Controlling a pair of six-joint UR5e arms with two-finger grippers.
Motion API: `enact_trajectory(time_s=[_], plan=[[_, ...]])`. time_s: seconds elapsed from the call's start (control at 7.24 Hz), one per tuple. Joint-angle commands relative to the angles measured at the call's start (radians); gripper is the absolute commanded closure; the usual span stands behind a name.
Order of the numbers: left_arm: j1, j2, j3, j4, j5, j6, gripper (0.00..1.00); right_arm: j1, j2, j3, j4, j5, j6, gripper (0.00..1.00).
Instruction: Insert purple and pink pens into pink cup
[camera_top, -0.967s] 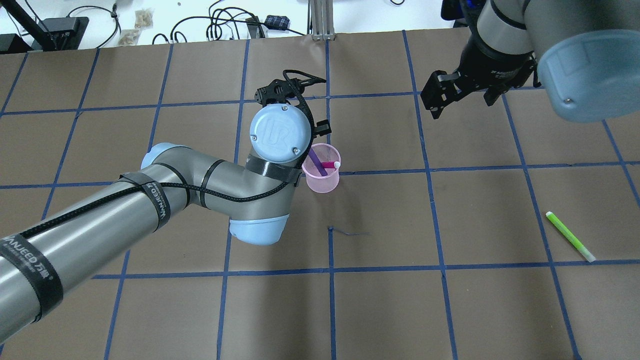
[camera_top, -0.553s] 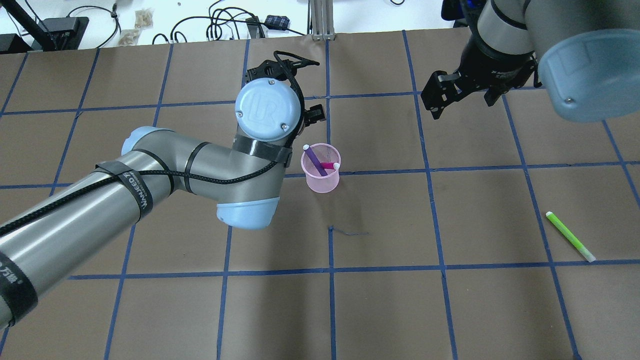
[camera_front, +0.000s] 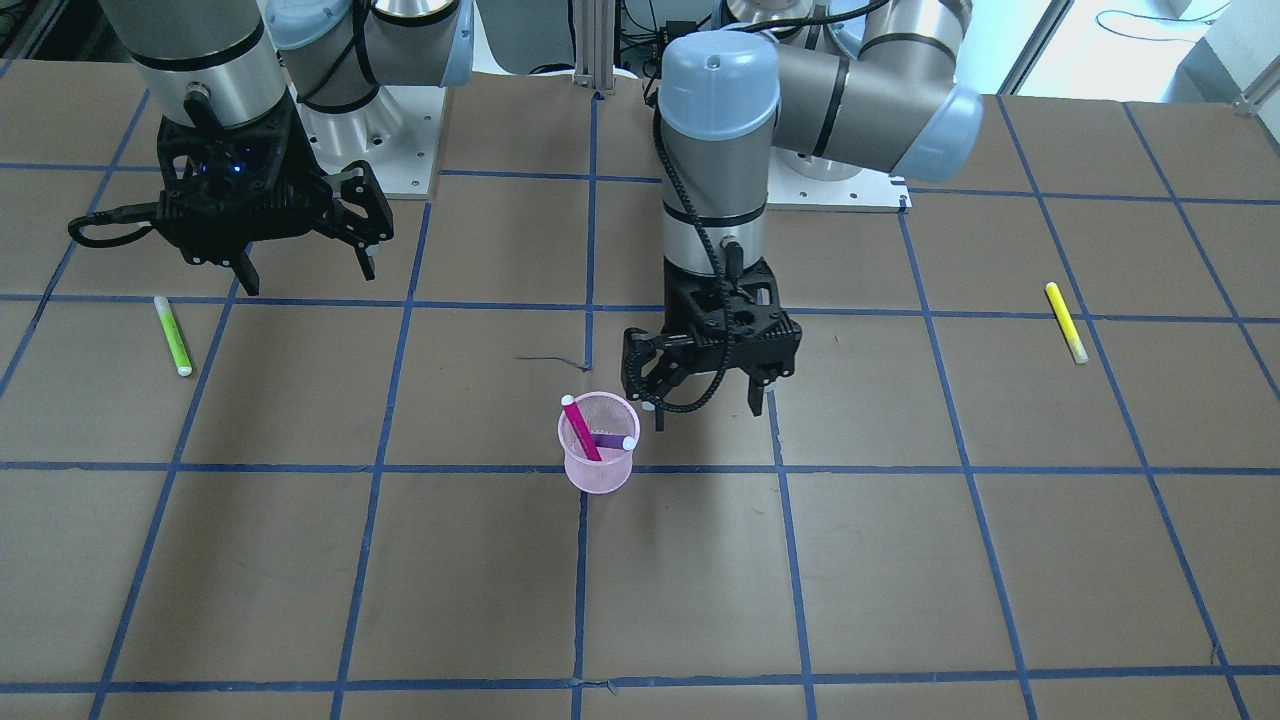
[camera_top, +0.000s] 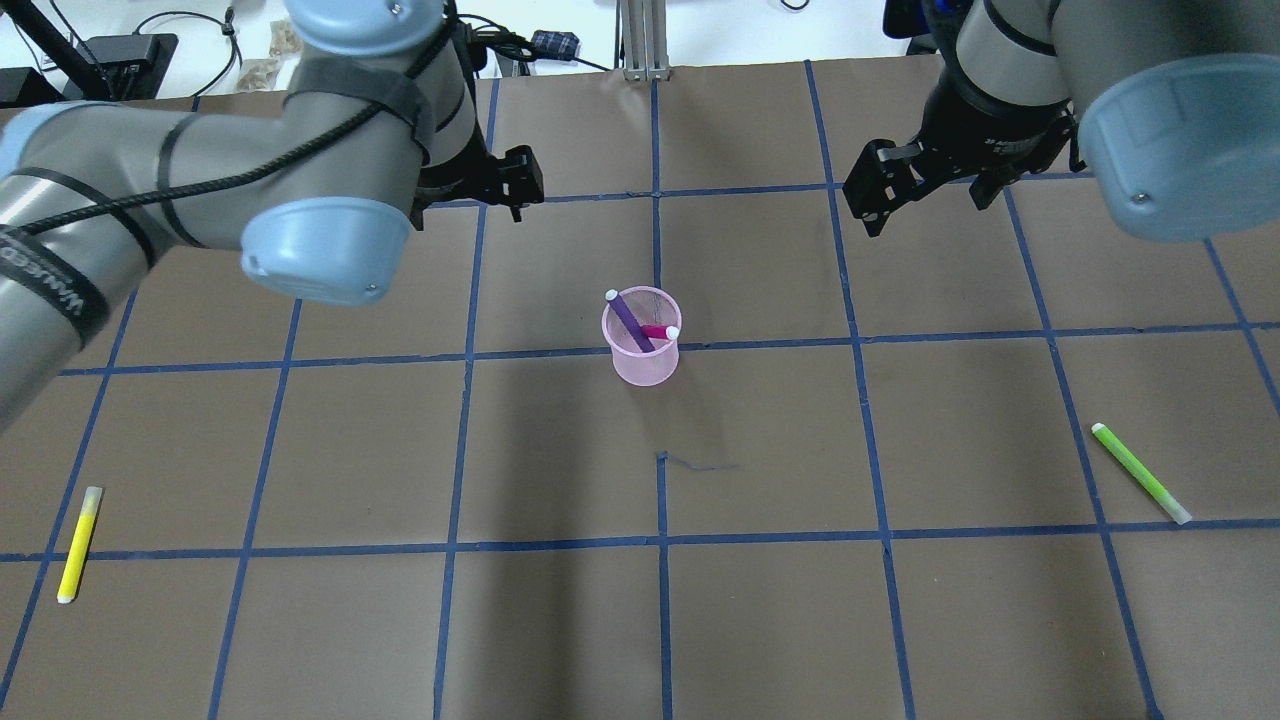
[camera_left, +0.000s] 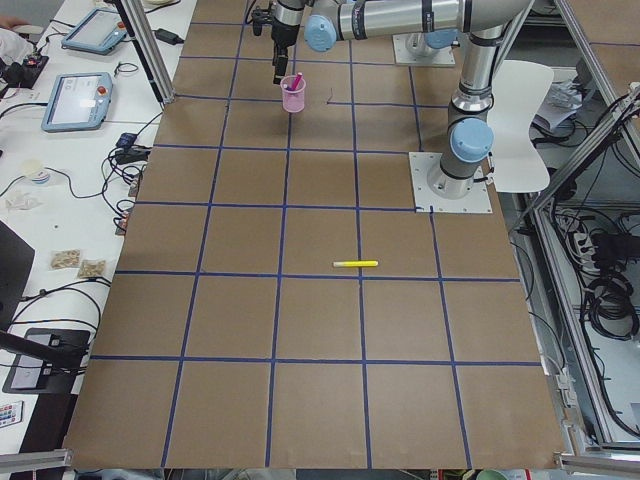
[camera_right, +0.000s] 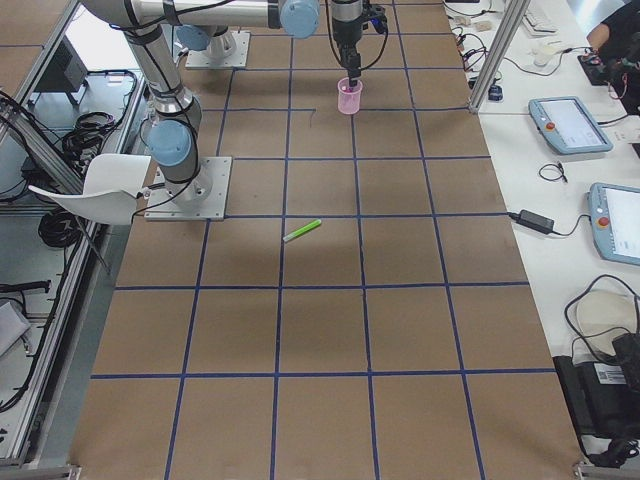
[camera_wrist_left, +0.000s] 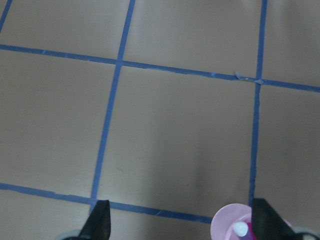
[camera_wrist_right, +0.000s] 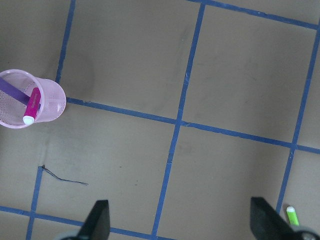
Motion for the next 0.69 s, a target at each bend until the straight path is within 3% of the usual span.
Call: enact_trajectory(time_s=[0.0,0.28,0.55], plan=[[0.127,0.068,0.105,-0.328,-0.086,0.128,0.0,0.001,-0.002,-0.003,0.0,0.01,0.009,0.0],[0.134,0.079,0.123,-0.339,-0.102,0.161,0.0,-0.005,0.0,-0.007,0.029,0.007,0.017,0.0],[0.126,0.079,0.155,-0.346,-0.119,0.176,0.0,-0.005,0.01,-0.087,0.154,0.01,0.018,0.0]])
